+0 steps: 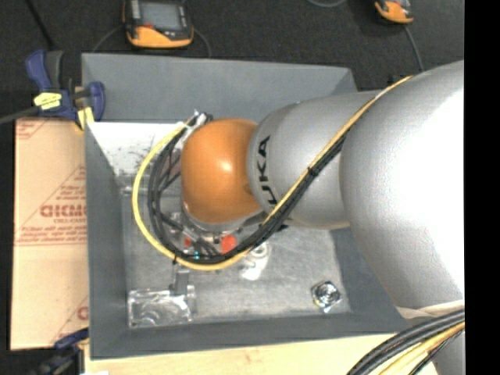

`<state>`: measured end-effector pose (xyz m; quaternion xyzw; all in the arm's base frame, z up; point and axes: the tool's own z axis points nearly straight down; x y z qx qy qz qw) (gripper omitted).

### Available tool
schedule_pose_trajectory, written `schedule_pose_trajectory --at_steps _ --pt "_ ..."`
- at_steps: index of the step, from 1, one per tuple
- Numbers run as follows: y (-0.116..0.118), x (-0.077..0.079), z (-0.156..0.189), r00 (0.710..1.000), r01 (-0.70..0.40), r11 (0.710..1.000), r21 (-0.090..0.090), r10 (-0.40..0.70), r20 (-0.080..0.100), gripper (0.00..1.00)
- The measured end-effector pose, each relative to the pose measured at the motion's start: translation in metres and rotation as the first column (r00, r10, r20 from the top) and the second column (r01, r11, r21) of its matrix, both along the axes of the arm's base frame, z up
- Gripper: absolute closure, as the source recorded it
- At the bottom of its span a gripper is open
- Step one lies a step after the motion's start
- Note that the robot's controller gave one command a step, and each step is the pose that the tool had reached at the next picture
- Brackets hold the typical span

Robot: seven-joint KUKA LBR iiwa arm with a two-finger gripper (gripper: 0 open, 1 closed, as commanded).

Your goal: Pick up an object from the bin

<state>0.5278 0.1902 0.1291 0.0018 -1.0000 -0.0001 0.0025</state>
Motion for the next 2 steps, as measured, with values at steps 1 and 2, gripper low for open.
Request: schedule_pose_trajectory --at_steps 1,2 --pt "0.005 -0.035 -0.045 0.999 -0.033 0.999 0.002 0.033 0.012 0.0" --pt "0.01 0.065 -0.056 0.999 -0.039 0.999 0.002 0.039 0.022 0.0"
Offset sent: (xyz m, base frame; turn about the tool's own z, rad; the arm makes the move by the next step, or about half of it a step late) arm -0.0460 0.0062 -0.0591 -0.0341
